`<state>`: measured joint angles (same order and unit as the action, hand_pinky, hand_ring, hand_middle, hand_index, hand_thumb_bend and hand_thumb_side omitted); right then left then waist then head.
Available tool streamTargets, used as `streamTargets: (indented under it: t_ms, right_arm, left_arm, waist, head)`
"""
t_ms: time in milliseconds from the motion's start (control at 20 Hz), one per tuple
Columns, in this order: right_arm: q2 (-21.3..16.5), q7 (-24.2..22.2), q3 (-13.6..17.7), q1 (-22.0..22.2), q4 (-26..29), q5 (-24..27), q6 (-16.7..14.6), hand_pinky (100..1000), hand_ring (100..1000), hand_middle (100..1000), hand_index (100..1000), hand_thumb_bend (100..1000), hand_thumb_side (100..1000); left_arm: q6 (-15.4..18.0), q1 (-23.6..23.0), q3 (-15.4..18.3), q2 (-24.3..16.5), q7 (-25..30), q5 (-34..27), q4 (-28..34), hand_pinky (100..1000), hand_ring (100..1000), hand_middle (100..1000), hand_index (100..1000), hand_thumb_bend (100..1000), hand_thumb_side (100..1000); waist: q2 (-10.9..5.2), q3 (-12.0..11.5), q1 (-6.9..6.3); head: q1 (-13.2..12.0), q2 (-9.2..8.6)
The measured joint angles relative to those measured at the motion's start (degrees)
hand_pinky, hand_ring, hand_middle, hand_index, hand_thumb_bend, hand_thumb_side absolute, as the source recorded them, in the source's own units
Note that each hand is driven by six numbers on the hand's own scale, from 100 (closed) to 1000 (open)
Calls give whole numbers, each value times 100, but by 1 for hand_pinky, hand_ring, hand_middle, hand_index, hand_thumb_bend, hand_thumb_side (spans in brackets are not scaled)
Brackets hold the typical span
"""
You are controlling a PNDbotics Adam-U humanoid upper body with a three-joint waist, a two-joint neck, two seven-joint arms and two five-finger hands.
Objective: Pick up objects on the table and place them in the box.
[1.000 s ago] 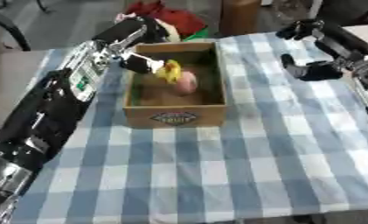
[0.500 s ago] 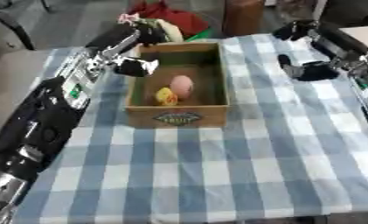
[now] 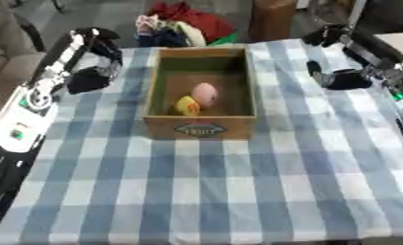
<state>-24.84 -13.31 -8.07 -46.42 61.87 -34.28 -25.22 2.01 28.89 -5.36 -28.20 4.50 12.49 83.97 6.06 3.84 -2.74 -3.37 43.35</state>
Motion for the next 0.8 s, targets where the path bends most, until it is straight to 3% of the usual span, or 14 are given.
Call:
streamTargets:
  t_ms: [350, 800]
  right_arm:
    - [-69, 64, 104, 92, 29, 33, 63, 770, 783, 744, 851, 100, 119]
    - [-112, 93, 146, 140, 30, 61, 92, 769, 783, 743, 851, 100, 119]
  left_arm:
    - [-246, -533, 260, -10, -268, -309, 440, 736, 616, 588, 784, 100, 304]
    - [-303, -667, 371, 1, -325, -367, 475, 736, 615, 588, 783, 100, 313]
  waist:
    - [1, -39, 23]
    - [36, -36, 24]
  head:
    - [-3, 8]
    - [0, 47]
